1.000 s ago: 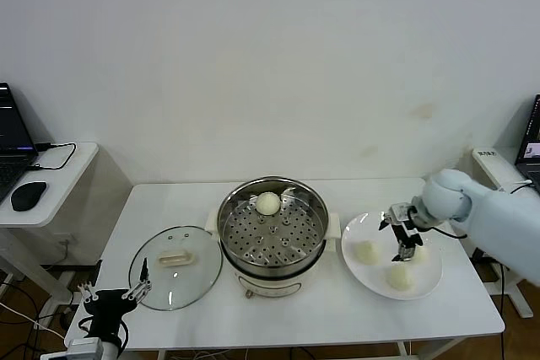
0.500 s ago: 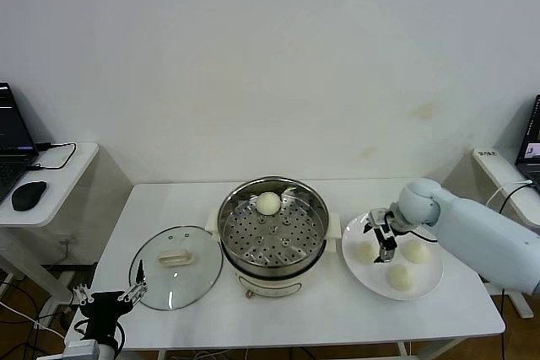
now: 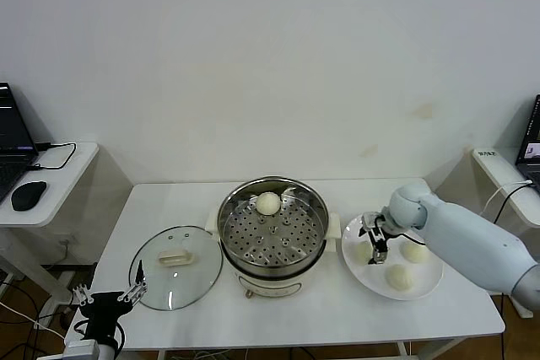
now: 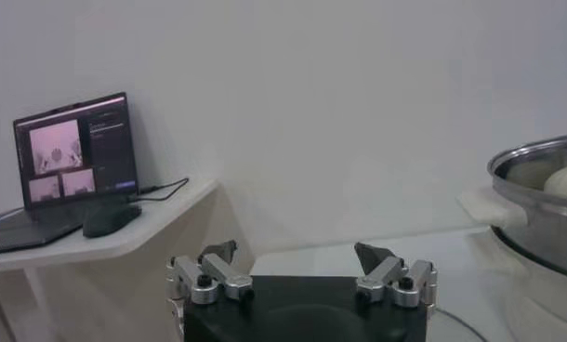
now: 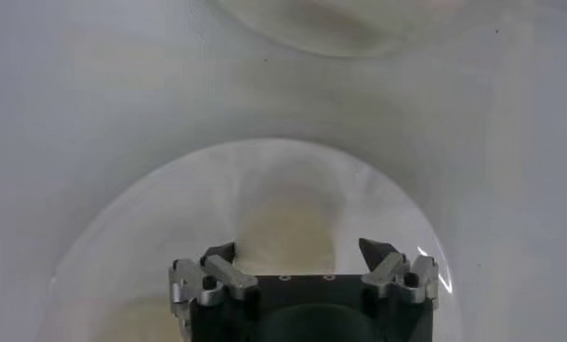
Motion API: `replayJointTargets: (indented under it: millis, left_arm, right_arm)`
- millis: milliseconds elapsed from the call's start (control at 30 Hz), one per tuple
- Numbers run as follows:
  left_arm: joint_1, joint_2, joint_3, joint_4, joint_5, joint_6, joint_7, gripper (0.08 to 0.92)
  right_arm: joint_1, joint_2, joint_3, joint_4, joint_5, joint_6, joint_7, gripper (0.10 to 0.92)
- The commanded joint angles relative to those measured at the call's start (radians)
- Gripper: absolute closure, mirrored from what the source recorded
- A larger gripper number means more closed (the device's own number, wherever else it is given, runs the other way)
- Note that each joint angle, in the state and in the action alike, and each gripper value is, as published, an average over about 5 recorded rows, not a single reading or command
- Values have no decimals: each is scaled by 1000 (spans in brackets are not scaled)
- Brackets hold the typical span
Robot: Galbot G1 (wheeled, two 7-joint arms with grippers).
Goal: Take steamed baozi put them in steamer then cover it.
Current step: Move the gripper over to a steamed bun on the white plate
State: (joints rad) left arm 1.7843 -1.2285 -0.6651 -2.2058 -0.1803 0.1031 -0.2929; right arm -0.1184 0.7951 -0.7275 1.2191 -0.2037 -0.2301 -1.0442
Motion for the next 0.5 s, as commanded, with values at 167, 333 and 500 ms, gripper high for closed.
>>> replayJointTargets:
  millis: [167,333,500]
  left_arm:
    - [-1,-4,1,0,0,-1,-1,177]
    - [1,-5,1,-1,0,-1,-2,177]
    - [-2,-4,-1,-3,0,-1,-3,177]
  right_arm:
    - [-8,16,14,-21,-13,-3,-2,377]
    - [6,-4,9,5,0,1,-16,411]
    - [63,-60,-34,62,45,-10,-30,414]
